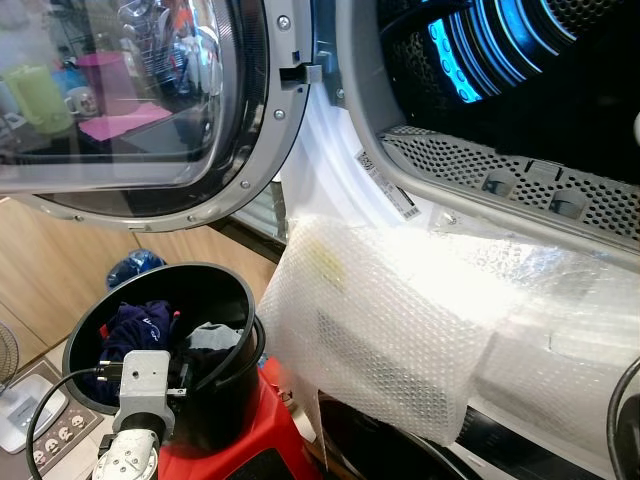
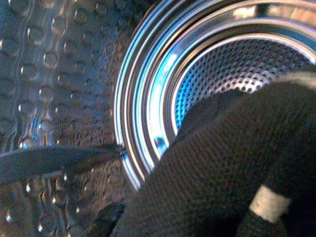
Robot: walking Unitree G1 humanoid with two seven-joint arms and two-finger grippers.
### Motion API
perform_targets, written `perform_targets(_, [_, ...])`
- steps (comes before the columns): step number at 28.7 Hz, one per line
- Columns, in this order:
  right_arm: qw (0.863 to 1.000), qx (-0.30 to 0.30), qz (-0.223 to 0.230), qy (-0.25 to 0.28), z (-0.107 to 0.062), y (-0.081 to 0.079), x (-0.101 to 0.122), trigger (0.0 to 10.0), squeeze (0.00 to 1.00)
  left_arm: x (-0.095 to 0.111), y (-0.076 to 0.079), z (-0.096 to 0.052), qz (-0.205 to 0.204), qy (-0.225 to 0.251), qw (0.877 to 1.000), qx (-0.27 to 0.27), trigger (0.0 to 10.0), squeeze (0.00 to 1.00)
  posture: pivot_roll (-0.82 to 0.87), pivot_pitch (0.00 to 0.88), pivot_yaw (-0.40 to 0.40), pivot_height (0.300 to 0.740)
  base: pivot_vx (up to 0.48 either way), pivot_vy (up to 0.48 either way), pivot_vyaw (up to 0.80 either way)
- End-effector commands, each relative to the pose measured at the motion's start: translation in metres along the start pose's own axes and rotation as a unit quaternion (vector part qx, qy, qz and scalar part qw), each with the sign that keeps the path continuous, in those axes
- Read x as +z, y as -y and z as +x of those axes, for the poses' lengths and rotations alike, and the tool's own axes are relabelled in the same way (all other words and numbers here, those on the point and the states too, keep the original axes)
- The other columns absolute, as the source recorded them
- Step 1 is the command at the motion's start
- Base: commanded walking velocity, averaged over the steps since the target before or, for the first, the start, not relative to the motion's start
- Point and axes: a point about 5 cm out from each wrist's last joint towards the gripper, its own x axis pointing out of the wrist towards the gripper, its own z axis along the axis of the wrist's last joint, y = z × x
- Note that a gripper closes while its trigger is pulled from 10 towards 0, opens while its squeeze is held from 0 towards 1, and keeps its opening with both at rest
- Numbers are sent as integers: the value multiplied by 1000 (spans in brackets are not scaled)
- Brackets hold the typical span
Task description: Clothes washing
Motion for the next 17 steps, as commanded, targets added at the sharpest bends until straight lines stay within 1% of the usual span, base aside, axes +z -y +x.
perform_targets(1, [1000,-4,17,-5,-4,2,-1,10000,0,-9,4,-2,3,-21,1000,-9,10000,0,-74,93,23,740,0,0,0])
perform_targets(2, [998,22,66,-7,-10,1,2,10000,0,-9,5,-2,3,-21,1000,-10,10000,0,-73,92,22,740,0,0,0])
perform_targets(4, [996,30,82,-2,-16,4,4,10000,0,-9,5,-2,3,-22,1000,-10,10000,0,-73,90,23,740,0,0,0])
perform_targets(5, [998,42,46,-21,-20,10,2,10000,0,-9,4,-2,3,-22,1000,-10,10000,0,-73,89,22,740,0,0,0])
perform_targets(6, [998,48,11,-26,-23,14,2,10000,0,-9,4,-2,3,-22,1000,-10,10000,0,-73,87,22,740,0,0,0])
perform_targets(7, [999,37,-27,-27,-27,20,2,10000,0,-9,3,-3,4,-22,1000,-10,10000,0,-72,86,23,740,0,0,0])
perform_targets(8, [999,24,-26,-20,-28,26,4,10000,0,-10,3,-3,5,-23,1000,-11,10000,0,-73,84,23,740,0,0,0])
perform_targets(9, [1000,4,-18,-3,-30,37,11,10000,0,-10,3,-3,6,-23,1000,-11,10000,0,-73,81,23,740,0,0,0])
perform_targets(10, [1000,-1,-16,2,-32,40,14,10000,0,-10,2,-3,6,-23,1000,-11,10000,0,-74,80,24,740,0,0,0])
perform_targets(12, [1000,1,15,14,-40,48,23,10000,0,-10,1,-3,8,-23,1000,-12,10000,0,-82,73,30,740,0,0,0])
perform_targets(14, [999,25,8,20,-46,46,26,10000,0,-10,1,-2,10,-23,1000,-15,10000,0,-86,69,32,740,0,0,0])
perform_targets(16, [999,36,11,25,-51,47,29,10000,0,-9,2,-1,10,-22,1000,-18,10000,0,-89,66,34,740,0,0,0])
perform_targets(17, [998,44,16,36,-55,50,33,10000,0,-9,3,-1,10,-22,1000,-20,10000,0,-94,60,36,740,0,0,0])
